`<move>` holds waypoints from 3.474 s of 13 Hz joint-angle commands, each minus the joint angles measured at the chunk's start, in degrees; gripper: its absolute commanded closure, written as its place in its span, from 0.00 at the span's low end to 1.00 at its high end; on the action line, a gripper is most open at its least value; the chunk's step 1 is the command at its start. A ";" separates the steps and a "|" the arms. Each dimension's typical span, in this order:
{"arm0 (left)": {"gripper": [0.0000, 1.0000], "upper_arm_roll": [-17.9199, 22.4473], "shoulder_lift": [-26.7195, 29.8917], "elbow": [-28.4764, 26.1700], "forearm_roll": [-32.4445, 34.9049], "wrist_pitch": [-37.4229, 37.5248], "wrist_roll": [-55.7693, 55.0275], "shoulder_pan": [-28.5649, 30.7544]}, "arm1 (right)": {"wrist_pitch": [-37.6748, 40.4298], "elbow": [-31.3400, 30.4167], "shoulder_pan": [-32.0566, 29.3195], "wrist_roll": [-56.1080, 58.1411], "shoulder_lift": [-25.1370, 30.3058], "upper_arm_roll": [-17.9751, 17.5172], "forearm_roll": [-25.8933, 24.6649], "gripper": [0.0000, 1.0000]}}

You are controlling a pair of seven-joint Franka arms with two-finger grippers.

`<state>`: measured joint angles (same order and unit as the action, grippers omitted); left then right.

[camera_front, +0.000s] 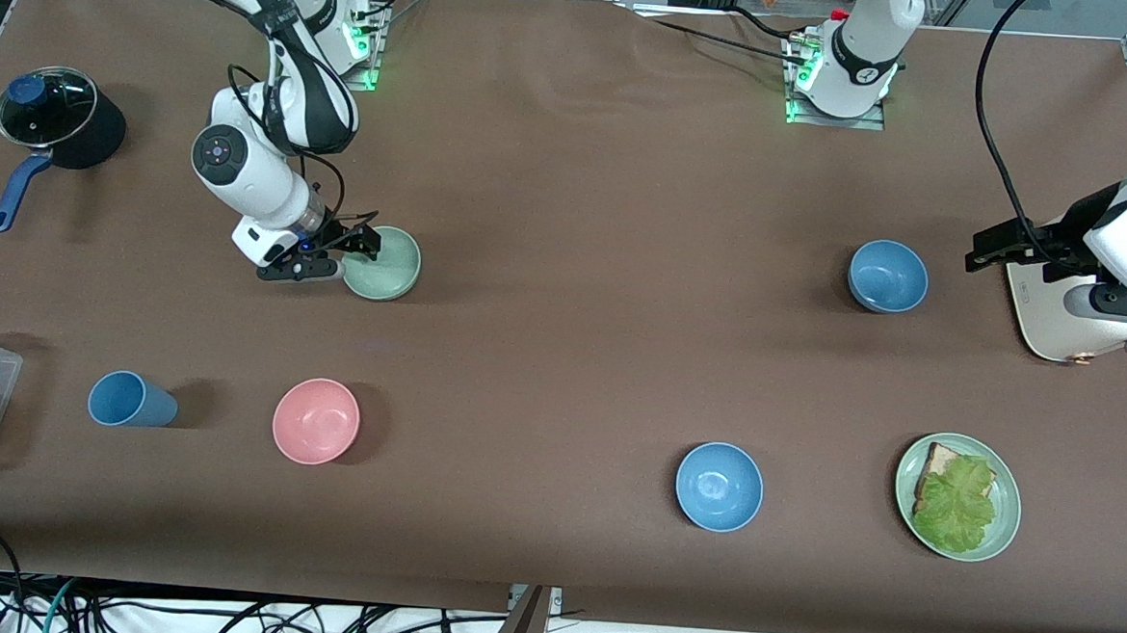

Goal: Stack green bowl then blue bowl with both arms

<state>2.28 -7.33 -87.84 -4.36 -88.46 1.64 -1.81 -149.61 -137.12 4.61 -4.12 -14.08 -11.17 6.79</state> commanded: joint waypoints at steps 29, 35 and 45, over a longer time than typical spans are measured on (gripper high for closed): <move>0.00 0.01 -0.32 1.09 1.55 0.75 -0.06 -0.22 | 14.17 55.91 28.61 -28.48 -34.96 1.76 -8.46 1.00; 0.00 0.09 -0.32 1.09 1.46 0.75 -0.14 -0.13 | 13.90 55.91 29.06 -29.28 -34.79 2.29 -8.55 0.00; 0.00 0.09 -0.32 1.09 1.46 0.75 -0.32 -0.21 | 33.14 55.91 23.54 -24.81 -14.77 16.08 -6.97 0.00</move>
<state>2.33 -7.33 -87.83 -4.36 -88.46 1.64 -1.76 -118.83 -79.38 31.22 -31.38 -32.63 3.23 -0.76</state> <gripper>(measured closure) 0.000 0.000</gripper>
